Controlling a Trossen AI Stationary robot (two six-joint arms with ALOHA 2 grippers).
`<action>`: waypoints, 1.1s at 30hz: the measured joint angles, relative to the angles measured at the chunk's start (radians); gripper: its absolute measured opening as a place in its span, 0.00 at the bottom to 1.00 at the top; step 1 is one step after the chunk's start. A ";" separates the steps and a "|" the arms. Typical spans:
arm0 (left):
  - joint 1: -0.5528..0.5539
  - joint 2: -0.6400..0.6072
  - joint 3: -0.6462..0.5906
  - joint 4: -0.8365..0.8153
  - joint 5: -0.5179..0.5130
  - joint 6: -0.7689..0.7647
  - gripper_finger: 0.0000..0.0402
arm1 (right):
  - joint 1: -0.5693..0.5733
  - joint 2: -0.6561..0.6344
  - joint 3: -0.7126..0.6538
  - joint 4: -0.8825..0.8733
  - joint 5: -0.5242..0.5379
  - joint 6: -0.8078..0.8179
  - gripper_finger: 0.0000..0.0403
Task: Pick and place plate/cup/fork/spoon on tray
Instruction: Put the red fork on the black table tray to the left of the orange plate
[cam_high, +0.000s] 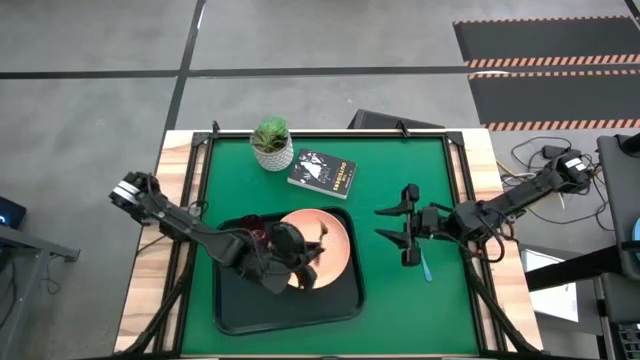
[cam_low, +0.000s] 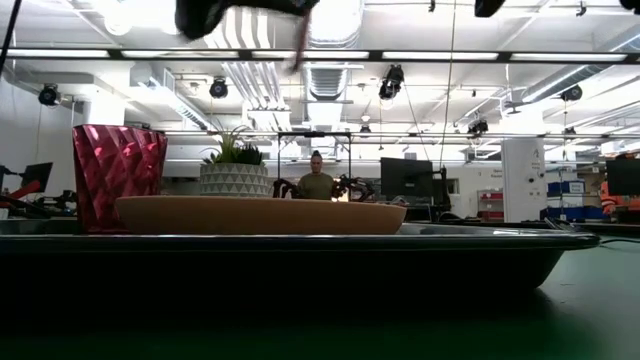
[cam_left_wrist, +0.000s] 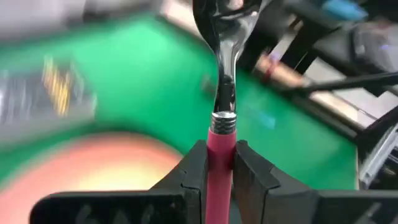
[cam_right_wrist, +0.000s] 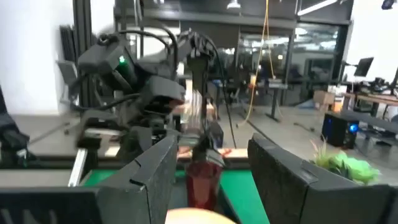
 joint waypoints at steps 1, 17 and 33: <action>-0.004 -0.006 0.004 -0.069 0.047 -0.113 0.08 | 0.000 -0.013 0.005 -0.033 0.005 -0.005 0.46; -0.211 -0.026 -0.027 -0.603 0.778 -1.039 0.08 | 0.000 -0.075 0.028 -0.186 0.111 -0.059 0.46; -0.237 -0.023 -0.170 -0.724 0.859 -1.375 0.11 | 0.000 -0.076 0.028 -0.263 0.130 -0.060 0.46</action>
